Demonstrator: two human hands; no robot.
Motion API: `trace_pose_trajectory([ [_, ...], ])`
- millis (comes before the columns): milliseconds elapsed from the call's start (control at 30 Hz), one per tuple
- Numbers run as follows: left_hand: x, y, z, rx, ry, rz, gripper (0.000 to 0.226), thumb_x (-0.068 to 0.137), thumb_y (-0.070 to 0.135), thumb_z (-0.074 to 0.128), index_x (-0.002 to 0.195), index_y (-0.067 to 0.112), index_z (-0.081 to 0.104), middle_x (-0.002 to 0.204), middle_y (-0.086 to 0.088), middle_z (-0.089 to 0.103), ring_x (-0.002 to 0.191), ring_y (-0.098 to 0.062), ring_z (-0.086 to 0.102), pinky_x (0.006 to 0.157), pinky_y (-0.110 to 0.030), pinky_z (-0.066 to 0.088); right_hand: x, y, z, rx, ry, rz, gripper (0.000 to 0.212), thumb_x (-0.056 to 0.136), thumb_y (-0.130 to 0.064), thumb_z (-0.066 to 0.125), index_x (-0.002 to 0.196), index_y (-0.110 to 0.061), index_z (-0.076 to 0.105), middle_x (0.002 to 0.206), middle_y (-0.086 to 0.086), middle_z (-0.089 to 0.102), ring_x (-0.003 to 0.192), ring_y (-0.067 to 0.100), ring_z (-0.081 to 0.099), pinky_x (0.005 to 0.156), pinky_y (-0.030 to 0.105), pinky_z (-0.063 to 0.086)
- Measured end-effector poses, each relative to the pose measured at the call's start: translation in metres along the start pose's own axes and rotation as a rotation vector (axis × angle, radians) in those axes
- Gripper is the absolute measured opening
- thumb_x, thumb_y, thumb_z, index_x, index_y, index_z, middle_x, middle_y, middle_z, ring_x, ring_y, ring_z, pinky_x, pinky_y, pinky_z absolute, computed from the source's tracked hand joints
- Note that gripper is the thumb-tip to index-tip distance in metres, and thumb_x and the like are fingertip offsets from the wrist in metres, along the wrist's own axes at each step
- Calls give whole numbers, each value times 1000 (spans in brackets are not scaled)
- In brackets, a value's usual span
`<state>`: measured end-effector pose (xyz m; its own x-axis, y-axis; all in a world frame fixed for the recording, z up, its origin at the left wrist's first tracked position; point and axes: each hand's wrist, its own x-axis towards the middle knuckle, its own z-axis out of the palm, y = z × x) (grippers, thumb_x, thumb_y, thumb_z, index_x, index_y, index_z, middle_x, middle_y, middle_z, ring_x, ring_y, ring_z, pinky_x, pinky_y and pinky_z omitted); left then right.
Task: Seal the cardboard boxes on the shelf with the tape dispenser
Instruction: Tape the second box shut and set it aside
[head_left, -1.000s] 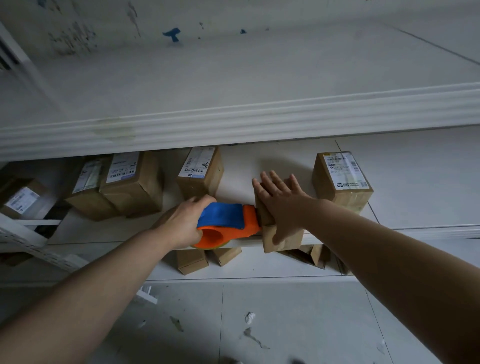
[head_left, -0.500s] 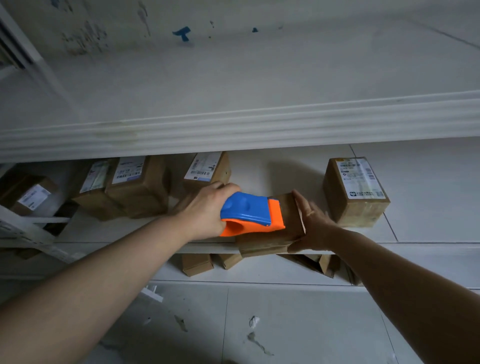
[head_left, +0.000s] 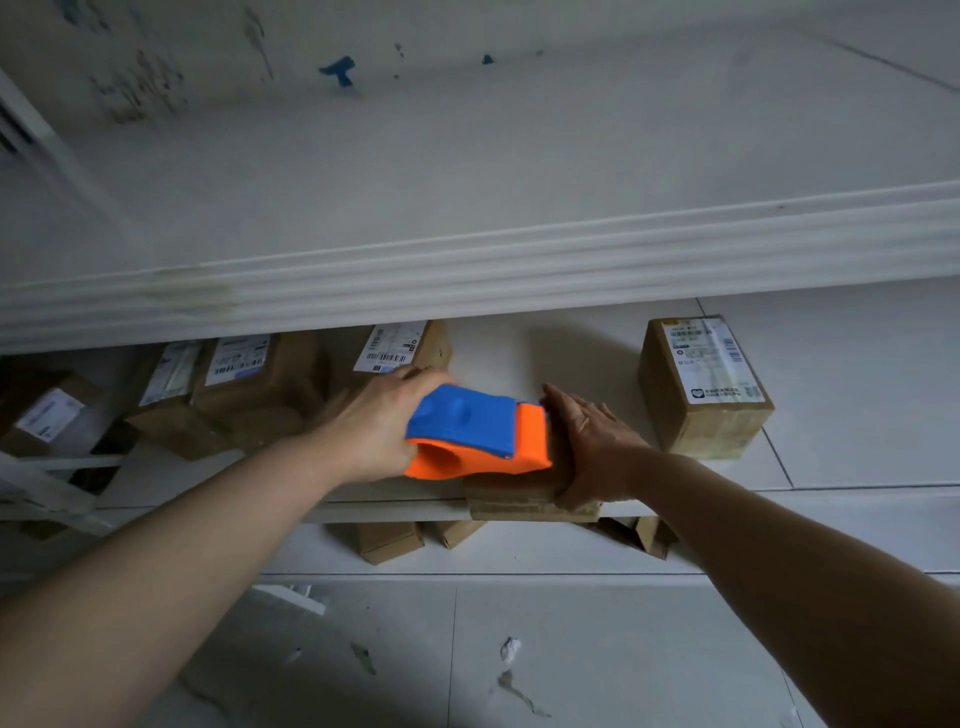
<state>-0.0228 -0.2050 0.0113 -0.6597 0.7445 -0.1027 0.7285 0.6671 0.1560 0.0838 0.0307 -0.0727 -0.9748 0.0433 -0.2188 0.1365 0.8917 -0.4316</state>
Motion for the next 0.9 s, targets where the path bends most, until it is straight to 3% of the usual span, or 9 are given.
trace_pose_trajectory([
  [200,-43,-84,-11,-136,-19,-156,74,62,-5,66,127,27,53,113,3,60,101,-20,60,83,-32,47,2,3,2,-29,-6,13,138,56,-38,87,152,-25,-11,159,1,12,145,23,15,121,38,0],
  [500,-39,-100,5,-188,-12,-106,68,62,-11,64,123,20,54,102,0,62,90,-18,60,73,-27,46,3,2,2,-47,-18,31,138,57,-38,87,151,-25,-12,159,1,12,146,22,15,121,41,0],
  [600,-34,-98,15,-197,-35,-96,67,63,-9,65,123,19,54,106,-2,61,94,-21,60,77,-32,49,2,2,2,-51,-10,24,137,57,-37,87,151,-23,-12,159,0,10,146,21,12,120,40,-1],
  [767,-24,-92,33,-116,-103,-114,71,64,2,70,125,30,47,114,0,52,101,-20,57,83,-41,52,3,-1,4,-121,-25,13,137,61,-40,84,151,-20,-17,161,2,-8,148,18,-8,119,42,-9],
  [900,-17,-83,44,-71,-125,-95,68,65,8,70,118,39,41,108,4,50,95,-20,57,78,-43,54,-1,-13,11,-378,10,-79,137,63,-49,77,148,-18,-26,156,4,-29,142,22,-28,115,49,-16],
])
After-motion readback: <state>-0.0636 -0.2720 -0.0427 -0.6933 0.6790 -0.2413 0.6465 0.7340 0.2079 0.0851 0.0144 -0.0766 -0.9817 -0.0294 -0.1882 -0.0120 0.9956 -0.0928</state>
